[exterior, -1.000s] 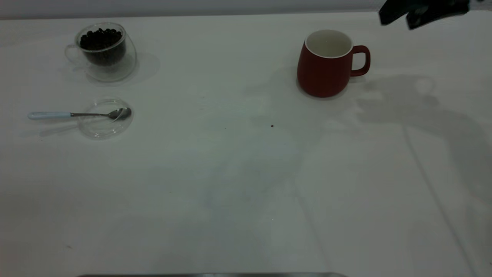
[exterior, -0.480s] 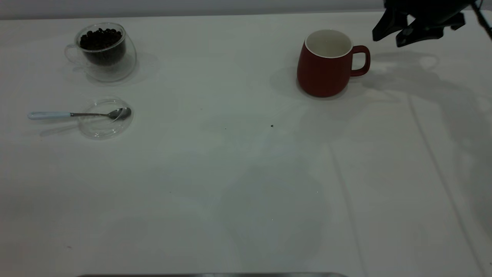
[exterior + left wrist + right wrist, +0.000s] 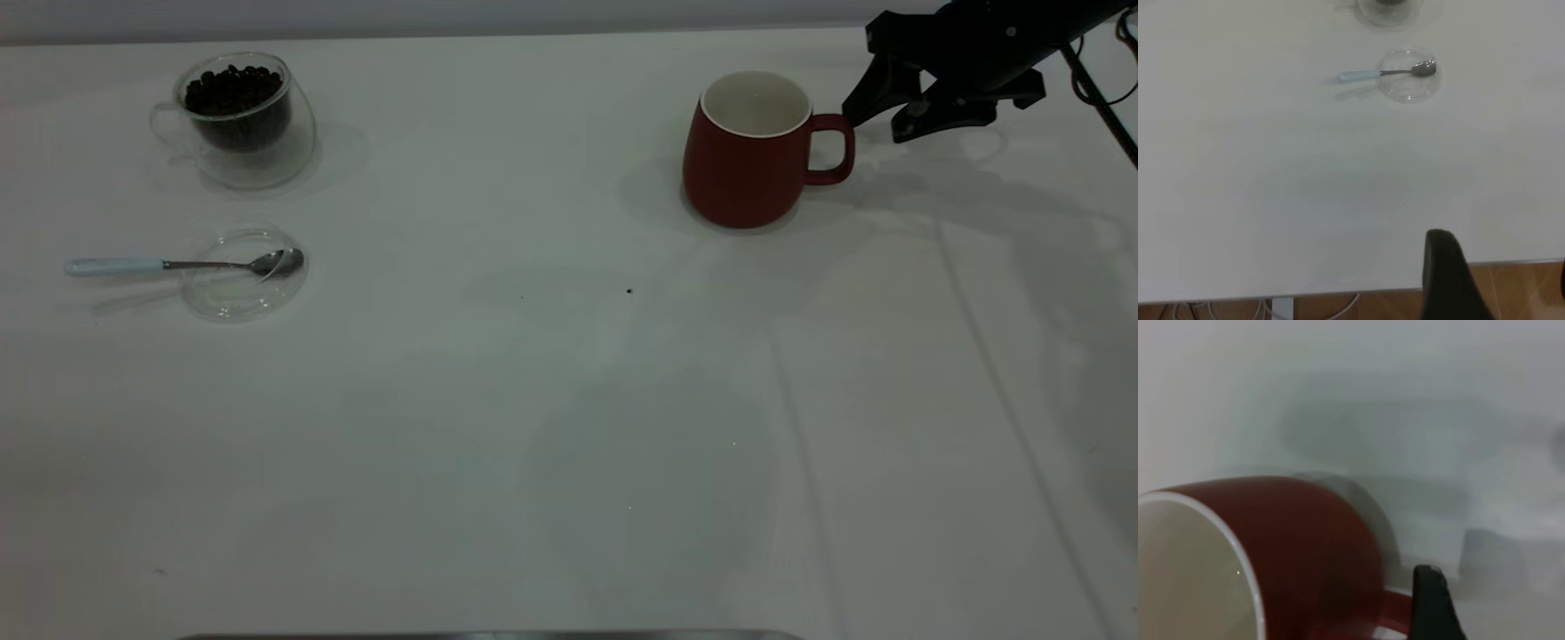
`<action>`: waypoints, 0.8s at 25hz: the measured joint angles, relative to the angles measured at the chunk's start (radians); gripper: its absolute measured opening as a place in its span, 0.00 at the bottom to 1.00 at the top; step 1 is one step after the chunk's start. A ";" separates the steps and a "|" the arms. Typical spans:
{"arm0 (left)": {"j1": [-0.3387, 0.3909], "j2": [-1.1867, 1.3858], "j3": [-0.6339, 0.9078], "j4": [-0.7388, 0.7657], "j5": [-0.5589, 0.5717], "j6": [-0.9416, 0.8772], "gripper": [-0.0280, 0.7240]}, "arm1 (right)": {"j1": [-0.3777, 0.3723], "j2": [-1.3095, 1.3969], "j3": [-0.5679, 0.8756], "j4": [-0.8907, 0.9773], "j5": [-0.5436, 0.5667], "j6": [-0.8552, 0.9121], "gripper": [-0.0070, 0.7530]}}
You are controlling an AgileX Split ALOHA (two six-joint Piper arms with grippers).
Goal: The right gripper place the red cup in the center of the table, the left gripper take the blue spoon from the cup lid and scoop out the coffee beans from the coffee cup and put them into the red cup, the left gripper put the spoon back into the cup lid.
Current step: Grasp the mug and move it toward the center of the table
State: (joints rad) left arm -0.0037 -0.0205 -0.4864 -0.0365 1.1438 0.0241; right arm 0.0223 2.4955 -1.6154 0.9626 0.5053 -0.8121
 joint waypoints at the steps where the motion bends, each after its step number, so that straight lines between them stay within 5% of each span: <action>1: 0.000 0.000 0.000 0.000 0.000 -0.001 0.65 | 0.007 0.000 0.000 0.001 0.001 0.000 0.69; 20: 0.000 0.000 0.000 0.000 0.000 -0.001 0.65 | 0.215 0.001 -0.001 -0.055 0.057 0.000 0.69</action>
State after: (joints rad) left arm -0.0037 -0.0205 -0.4864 -0.0365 1.1438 0.0229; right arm 0.2371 2.4967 -1.6165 0.9078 0.5623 -0.8116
